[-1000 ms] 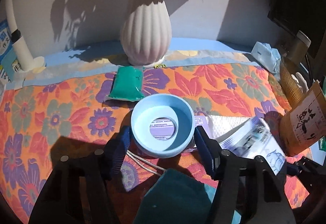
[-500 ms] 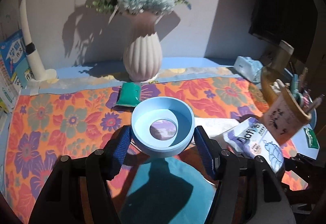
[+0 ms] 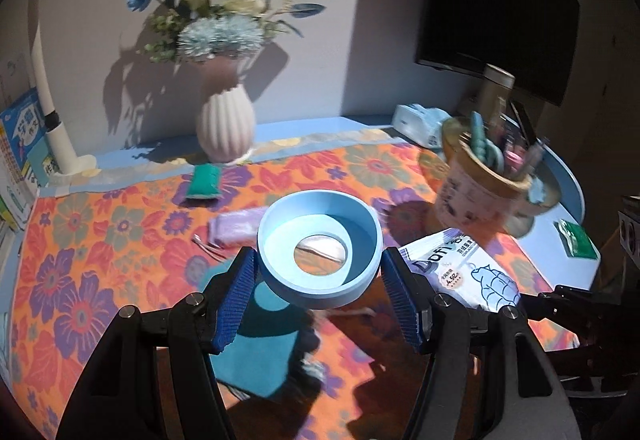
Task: Organize soft objects
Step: 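Carry the tissue pack and white ring with both tools to the glass bowl, then open the right tool to drop the tissue pack into the bowl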
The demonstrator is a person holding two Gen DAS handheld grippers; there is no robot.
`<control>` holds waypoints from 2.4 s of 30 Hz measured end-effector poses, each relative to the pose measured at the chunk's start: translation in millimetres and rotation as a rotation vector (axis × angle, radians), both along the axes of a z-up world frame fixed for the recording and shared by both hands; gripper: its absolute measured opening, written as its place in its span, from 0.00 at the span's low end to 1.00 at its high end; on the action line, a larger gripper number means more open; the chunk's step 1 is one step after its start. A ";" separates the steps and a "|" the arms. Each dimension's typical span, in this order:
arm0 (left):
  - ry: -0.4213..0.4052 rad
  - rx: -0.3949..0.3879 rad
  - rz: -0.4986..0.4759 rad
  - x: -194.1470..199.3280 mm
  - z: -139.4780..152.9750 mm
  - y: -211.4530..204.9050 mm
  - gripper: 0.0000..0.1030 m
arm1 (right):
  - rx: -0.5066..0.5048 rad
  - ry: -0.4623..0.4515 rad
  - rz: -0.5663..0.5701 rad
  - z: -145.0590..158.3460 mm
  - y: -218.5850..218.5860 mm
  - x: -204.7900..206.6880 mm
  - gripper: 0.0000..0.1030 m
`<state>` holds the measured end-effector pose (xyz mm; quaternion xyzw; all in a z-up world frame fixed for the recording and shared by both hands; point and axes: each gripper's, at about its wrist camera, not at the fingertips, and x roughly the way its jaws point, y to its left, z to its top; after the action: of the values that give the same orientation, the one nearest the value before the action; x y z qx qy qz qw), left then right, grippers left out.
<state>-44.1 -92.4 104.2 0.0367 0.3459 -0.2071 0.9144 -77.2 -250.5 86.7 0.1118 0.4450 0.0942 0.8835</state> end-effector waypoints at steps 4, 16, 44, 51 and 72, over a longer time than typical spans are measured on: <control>0.003 -0.006 -0.038 -21.7 -0.6 -16.9 0.59 | 0.019 0.044 -0.044 -5.2 -27.8 -25.0 0.54; -0.002 -0.002 -0.232 -77.0 5.9 -100.0 0.59 | 0.086 0.023 -0.262 4.1 -126.3 -69.8 0.54; -0.028 -0.001 -0.274 -28.8 64.6 -277.7 0.59 | 0.153 -0.144 -0.490 47.0 -277.0 -49.7 0.54; -0.005 -0.034 -0.262 6.7 65.4 -281.9 0.59 | 0.172 -0.141 -0.508 45.6 -301.0 1.0 0.54; -0.142 0.012 -0.292 -8.9 85.4 -268.2 0.83 | -0.058 -0.156 -0.476 43.3 -297.9 41.4 0.81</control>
<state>-53.0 -360.6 189.6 0.1064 0.2727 -0.3327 0.8965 -35.9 -548.3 129.9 0.1802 0.3392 -0.1210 0.9153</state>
